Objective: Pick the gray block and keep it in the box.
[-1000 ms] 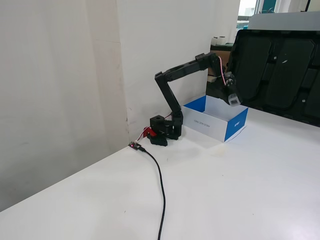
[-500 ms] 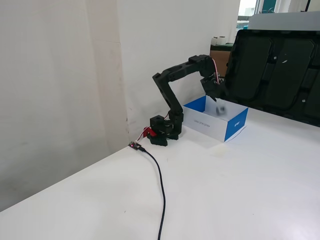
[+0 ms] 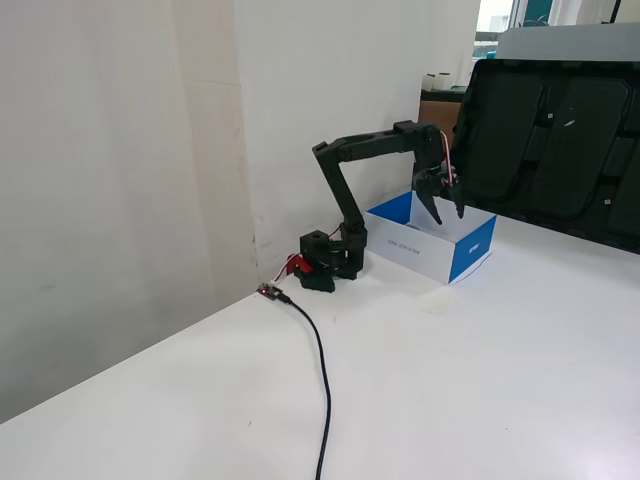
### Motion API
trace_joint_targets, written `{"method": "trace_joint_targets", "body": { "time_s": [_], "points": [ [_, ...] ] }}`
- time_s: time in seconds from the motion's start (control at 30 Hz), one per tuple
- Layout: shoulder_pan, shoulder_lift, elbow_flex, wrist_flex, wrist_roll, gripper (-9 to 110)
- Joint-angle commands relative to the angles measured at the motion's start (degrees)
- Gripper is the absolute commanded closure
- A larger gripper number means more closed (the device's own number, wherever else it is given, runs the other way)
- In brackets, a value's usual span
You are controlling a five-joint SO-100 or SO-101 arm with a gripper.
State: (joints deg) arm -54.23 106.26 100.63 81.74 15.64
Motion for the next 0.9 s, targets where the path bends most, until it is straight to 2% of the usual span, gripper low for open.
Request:
{"method": "trace_joint_targets", "body": {
  "time_s": [0.0,0.13,0.4,0.7,0.87],
  "points": [
    [12.0,7.5,3.0,-3.6,-8.6,93],
    [22.4,15.7,13.1,-11.9,-15.1,99],
    [42.8,27.0,29.3,-27.1,-14.7,101],
    [51.5,39.2,47.9,-39.0,-13.0,101],
    [52.8,50.3,57.0,-40.2,-11.7,101]
  ]
}}
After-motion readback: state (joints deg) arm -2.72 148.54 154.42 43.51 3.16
